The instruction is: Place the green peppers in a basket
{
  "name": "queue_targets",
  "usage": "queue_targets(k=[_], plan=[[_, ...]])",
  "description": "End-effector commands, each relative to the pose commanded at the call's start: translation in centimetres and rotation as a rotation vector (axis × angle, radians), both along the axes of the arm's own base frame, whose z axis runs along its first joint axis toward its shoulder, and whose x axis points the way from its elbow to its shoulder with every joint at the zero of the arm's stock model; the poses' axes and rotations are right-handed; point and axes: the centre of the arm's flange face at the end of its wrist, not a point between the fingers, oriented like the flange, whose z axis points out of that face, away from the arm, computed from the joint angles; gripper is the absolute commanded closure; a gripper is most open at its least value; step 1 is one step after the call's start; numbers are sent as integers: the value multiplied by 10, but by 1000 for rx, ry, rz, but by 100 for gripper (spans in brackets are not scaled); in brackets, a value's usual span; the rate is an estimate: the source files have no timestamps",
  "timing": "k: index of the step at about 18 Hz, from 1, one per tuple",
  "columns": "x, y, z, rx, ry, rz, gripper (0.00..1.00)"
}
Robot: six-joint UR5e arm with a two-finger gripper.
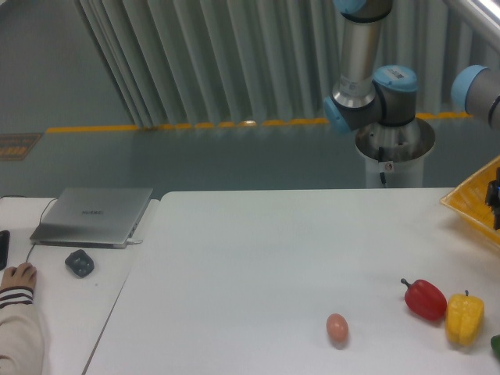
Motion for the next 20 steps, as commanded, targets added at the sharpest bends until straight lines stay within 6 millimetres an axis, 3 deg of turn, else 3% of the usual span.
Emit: queue_targets(k=[13, 20], plan=[[-26, 24, -14, 82, -7, 453, 0], [-35, 66, -30, 137, 17, 647, 0]])
